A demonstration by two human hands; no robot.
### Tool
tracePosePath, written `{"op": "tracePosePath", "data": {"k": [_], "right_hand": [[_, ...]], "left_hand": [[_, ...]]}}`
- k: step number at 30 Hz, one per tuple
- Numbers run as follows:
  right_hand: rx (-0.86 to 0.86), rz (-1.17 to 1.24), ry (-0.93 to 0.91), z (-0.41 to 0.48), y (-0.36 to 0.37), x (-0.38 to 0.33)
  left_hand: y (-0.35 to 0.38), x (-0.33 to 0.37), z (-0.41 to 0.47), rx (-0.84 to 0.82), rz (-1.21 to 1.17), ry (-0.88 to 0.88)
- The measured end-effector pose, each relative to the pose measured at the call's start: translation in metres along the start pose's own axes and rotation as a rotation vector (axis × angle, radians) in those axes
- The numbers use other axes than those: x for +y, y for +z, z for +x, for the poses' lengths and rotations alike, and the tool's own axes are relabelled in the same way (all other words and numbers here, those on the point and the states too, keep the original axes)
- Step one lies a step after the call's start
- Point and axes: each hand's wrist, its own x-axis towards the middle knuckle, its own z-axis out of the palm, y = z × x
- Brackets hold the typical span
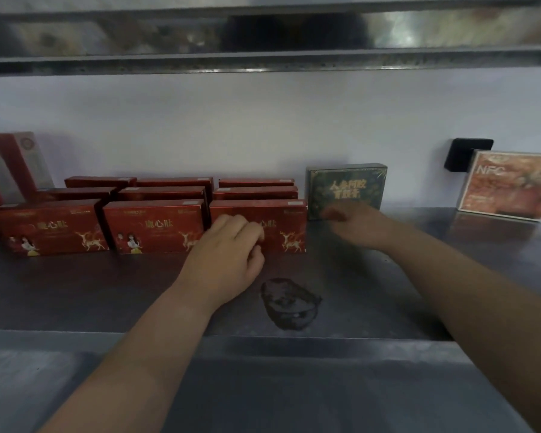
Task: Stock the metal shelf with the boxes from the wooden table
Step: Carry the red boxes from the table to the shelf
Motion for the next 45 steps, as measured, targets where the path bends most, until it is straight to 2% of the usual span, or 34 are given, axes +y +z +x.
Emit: {"op": "tracePosePath", "data": {"k": [2, 4, 7, 9, 14, 16, 20, 23, 26, 30, 36, 45], "right_hand": [[-0.135, -0.153, 0.019, -0.029, 0.001, 0.000], [-0.214, -0.223, 0.040, -0.057, 0.005, 0.001], [-0.154, -0.228, 0.027, -0.098, 0.016, 0.003], [-0.074, -0.245, 0.022, -0.128, 0.024, 0.003], [0.148, -0.313, 0.097, -0.210, 0.049, -0.001], [0.181, -0.378, 0.164, -0.246, 0.063, -0.002], [0.244, -0.389, 0.267, -0.324, 0.098, -0.012], [0.206, -0.327, 0.383, -0.384, 0.128, -0.020], [0.118, -0.265, 0.539, -0.447, 0.161, -0.021], [0.015, -0.171, 0.765, -0.535, 0.200, -0.026], [-0.042, -0.001, 0.992, -0.673, 0.260, -0.055], [0.066, 0.171, 1.381, -0.817, 0.332, -0.130]], "left_hand": [[-0.002, 0.014, -0.004, -0.201, -0.075, 0.061], [0.000, 0.029, -0.008, -0.381, -0.174, 0.018], [0.000, 0.051, -0.012, -0.541, -0.302, 0.013], [-0.003, 0.066, -0.012, -0.582, -0.313, 0.066], [0.000, 0.103, -0.030, -0.638, -0.119, 0.217], [0.001, 0.116, -0.041, -0.558, -0.109, 0.303], [0.009, 0.151, -0.077, -0.337, -0.280, 0.536], [0.015, 0.190, -0.114, -0.306, -0.430, 0.649], [0.025, 0.235, -0.161, -0.462, -0.537, 0.697], [0.037, 0.295, -0.234, -0.687, -0.554, 0.824], [0.017, 0.378, -0.332, -0.944, -0.531, 0.994], [-0.028, 0.472, -0.423, -1.058, -0.488, 1.419]]}}
